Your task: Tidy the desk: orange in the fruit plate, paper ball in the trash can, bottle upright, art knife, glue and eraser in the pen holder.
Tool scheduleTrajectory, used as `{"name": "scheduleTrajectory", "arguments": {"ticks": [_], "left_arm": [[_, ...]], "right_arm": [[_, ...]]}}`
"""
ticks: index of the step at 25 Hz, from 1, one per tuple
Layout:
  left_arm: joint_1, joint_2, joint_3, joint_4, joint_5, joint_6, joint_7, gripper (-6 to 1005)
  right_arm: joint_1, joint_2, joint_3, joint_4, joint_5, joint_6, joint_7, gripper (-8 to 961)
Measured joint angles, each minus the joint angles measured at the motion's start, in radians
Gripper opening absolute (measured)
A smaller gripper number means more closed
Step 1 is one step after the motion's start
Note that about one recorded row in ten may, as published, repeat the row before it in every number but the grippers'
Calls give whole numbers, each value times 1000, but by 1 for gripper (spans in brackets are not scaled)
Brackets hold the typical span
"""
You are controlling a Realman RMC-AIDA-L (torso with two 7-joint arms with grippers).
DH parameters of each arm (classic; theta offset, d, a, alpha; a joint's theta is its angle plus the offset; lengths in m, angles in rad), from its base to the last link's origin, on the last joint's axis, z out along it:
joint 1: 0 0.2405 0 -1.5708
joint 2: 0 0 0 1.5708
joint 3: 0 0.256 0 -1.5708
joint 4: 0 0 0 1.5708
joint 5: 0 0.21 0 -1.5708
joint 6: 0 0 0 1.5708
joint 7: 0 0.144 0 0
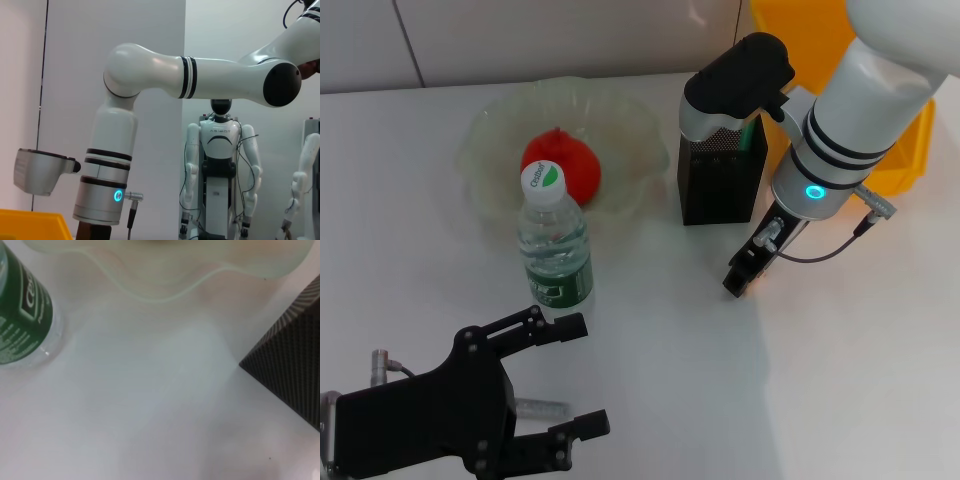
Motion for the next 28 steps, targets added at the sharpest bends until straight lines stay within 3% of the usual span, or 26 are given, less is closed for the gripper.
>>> {"name": "scheduleTrajectory", "arguments": {"ticks": [6,11,15,17,20,23,25,26,28], "left_arm": [[0,0,0,0,0,0,0,719],[0,0,0,-1,0,0,0,718],[1,0,0,-1,0,0,0,717],[2,0,0,0,0,0,-1,717],[5,0,0,0,0,1,-1,716],[5,0,0,0,0,1,-1,716],[7,0,0,-1,0,0,-2,716],[7,-1,0,-1,0,0,-2,715],[7,-1,0,-1,0,0,-2,715]], "right_arm": [[1,0,-1,10,0,5,0,534],[1,0,-1,0,1,7,-1,408],[-7,0,-2,-33,2,-7,-2,403],[-36,0,-1,-133,3,-60,-2,400],[-44,0,-1,-169,5,-84,-2,398],[-88,-3,10,-360,30,-197,4,398],[-100,-4,18,-412,35,-225,6,398],[-120,-5,41,-513,38,-272,8,398],[-127,-5,52,-551,38,-291,9,398]]}}
